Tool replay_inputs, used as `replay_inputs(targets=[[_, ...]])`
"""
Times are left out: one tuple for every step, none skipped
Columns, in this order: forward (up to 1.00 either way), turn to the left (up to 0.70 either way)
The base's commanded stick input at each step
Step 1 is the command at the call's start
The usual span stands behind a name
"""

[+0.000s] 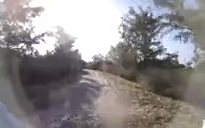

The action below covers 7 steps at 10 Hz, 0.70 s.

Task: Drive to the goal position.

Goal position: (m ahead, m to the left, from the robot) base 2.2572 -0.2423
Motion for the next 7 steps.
replay_inputs(targets=[[1.0,0.27],[1.0,0.27],[1.0,0.27],[1.0,0.27],[1.0,0.27],[1.0,0.27],[1.0,0.27]])
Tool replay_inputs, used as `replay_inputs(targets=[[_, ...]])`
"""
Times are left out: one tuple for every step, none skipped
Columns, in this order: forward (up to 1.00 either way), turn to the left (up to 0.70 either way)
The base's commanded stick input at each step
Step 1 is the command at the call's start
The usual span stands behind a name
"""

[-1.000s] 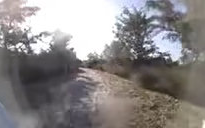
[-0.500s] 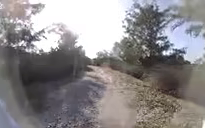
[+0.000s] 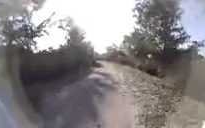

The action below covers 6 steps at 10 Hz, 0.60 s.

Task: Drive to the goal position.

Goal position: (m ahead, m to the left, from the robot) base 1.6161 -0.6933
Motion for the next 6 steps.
replay_inputs(targets=[[1.0,0.27],[1.0,0.27],[1.0,0.22],[1.0,0.13],[1.0,0.05],[1.0,0.0]])
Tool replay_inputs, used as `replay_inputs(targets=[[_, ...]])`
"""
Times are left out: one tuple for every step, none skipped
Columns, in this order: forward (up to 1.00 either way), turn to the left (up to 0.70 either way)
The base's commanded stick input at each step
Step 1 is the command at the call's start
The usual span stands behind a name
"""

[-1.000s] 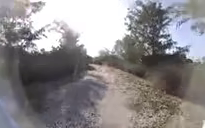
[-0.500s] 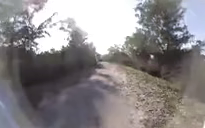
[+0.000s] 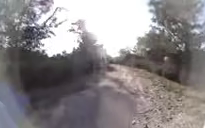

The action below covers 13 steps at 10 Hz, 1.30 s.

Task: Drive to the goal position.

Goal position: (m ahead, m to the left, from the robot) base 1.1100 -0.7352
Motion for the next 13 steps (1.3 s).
replay_inputs(targets=[[1.0,0.0],[1.0,0.0],[1.0,-0.15],[1.0,-0.27],[1.0,-0.27],[1.0,-0.27],[1.0,-0.27],[1.0,-0.27],[1.0,-0.27],[1.0,-0.27],[1.0,-0.27],[1.0,-0.27],[1.0,-0.27]])
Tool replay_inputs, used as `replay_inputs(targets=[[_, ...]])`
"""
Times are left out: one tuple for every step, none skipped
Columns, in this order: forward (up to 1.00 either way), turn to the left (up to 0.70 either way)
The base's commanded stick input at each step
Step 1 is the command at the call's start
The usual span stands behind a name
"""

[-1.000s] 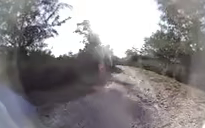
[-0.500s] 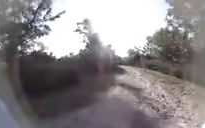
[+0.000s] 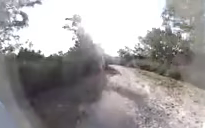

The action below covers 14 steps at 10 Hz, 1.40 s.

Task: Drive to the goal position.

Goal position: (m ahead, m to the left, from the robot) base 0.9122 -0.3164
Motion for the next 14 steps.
replay_inputs(targets=[[1.0,-0.27],[1.0,-0.27],[0.59,-0.34],[0.0,-0.45],[0.0,-0.45],[0.0,-0.45],[0.0,-0.29],[0.68,0.0],[1.0,0.0],[1.0,0.0],[1.0,0.0],[1.0,0.0],[1.0,0.0],[1.0,0.0]])
